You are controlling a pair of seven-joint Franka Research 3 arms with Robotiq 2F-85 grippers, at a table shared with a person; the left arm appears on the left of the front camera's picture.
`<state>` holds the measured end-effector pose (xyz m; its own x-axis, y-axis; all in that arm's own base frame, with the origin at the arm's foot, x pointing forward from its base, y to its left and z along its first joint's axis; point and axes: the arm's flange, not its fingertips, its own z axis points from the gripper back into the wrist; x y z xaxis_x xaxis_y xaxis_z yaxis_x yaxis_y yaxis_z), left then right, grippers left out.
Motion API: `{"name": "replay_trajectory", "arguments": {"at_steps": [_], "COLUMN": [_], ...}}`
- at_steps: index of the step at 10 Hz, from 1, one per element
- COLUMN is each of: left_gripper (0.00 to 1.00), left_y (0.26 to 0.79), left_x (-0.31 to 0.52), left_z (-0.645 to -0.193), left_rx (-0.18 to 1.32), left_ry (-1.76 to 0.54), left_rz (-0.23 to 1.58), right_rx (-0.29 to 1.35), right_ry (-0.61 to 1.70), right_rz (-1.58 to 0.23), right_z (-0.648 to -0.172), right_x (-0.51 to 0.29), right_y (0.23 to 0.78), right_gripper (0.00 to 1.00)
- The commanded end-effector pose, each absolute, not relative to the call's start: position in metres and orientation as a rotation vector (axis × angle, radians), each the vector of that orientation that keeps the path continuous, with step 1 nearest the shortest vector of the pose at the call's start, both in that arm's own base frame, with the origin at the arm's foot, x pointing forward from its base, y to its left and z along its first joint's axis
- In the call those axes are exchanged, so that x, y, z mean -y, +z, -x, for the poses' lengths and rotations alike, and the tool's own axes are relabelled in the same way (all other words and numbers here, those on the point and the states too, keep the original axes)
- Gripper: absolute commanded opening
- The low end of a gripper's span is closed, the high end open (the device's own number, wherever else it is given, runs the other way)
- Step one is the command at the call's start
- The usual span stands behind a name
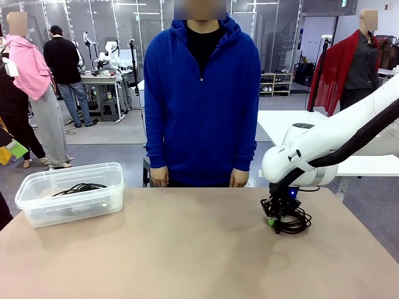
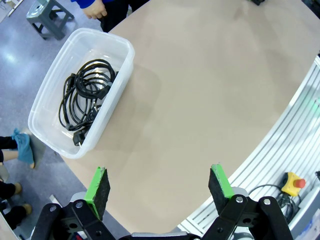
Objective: Organize and store the cables.
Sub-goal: Place the USB Extension Cable into the Organizing box.
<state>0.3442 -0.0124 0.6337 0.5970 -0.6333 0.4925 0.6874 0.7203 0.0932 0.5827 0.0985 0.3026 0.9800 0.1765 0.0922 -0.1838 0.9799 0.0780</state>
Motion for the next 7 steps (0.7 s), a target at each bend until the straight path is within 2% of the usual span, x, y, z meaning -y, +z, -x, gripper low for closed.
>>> {"name": "replay_trajectory", "arguments": {"at_steps": [1, 4, 7], "left_gripper": [1.00, 1.00, 1.00], "left_y": [0.636, 0.636, 0.636], "left_x": [0.013, 0.013, 0.013], "left_z": [-0.347, -0.347, -0.347], "left_rx": [0.527, 0.527, 0.527], "left_ry": [-0.751, -0.751, -0.751], "left_rz": [0.095, 0.095, 0.095], "right_rx": [0.077, 0.076, 0.021], "right_ry": [0.157, 0.177, 0.187], "right_rz": [-0.063, -0.022, 0.053], "right_z": [-0.584, -0.581, -0.573], "right_x": [-0.106, -0.109, -0.121], "right_y": [0.304, 0.316, 0.361], "right_gripper": [0.00, 0.01, 0.00]}}
